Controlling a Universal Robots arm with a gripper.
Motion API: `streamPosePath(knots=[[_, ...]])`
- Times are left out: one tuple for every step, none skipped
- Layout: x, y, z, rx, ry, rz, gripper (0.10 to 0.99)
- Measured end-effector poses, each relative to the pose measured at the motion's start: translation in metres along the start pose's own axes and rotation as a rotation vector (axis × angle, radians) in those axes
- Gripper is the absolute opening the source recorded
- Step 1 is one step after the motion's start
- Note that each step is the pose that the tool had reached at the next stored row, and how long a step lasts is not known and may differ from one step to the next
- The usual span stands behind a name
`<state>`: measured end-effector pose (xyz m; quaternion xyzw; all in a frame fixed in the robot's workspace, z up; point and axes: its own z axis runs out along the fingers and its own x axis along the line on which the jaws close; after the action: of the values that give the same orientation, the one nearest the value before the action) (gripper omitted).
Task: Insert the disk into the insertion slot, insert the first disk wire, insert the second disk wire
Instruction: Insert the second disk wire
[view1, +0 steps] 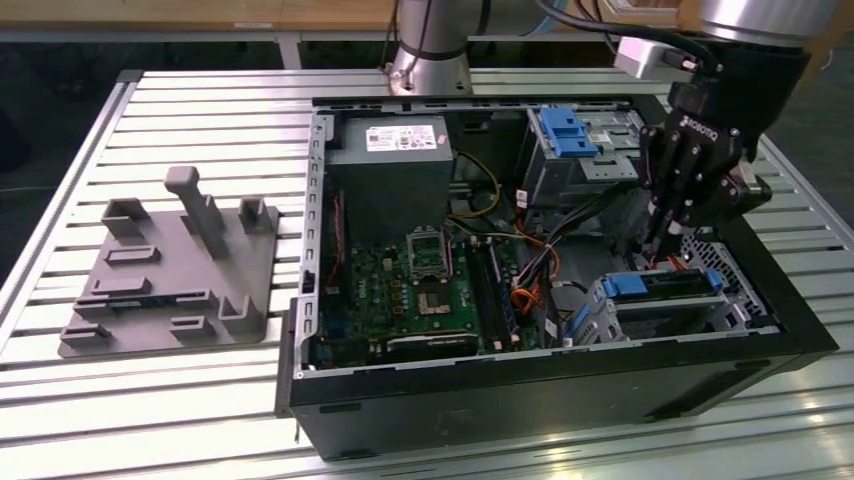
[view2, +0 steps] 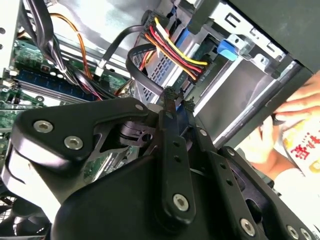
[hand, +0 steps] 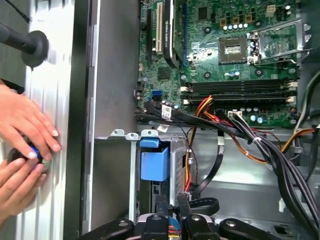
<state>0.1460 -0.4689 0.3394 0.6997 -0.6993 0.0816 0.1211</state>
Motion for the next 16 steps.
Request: streamPosePath(knots=[[0.0013,0.0,0.0003,0.0,-0.0131,-0.001,0.196],[0.0023,0.0,0.0006,0.0,-0.0256,-0.001,0.196],[0.0033,0.0,0.0009,0.001,-0.0384,-0.002,0.196],[0.0044,0.0,0.0012,0.001,-0.0504,-0.003,0.196],[0.0056,-0.0001,0.0014,0.001,-0.0575,-0.003,0.196],[0.0068,-0.0005,0.0016,0.001,-0.0605,-0.003,0.196],[0.0076,-0.0014,0.0015,0.001,-0.0611,-0.003,0.196],[0.0081,-0.0027,0.0012,0.001,-0.061,-0.003,0.196],[0.0084,-0.0042,0.0007,0.001,-0.061,-0.003,0.196],[0.0085,-0.0054,0.0004,0.001,-0.061,-0.003,0.196],[0.0087,-0.0056,0.0003,0.001,-0.0615,-0.003,0.196],[0.0095,-0.0056,0.0006,0.001,-0.0667,-0.003,0.196],[0.0106,-0.0057,0.0009,0.001,-0.0773,-0.004,0.196],[0.0116,-0.0057,0.0013,0.001,-0.091,-0.005,0.196],[0.0126,-0.0057,0.0015,0.002,-0.1049,-0.006,0.196],[0.0136,-0.0057,0.0017,0.002,-0.1178,-0.006,0.196]])
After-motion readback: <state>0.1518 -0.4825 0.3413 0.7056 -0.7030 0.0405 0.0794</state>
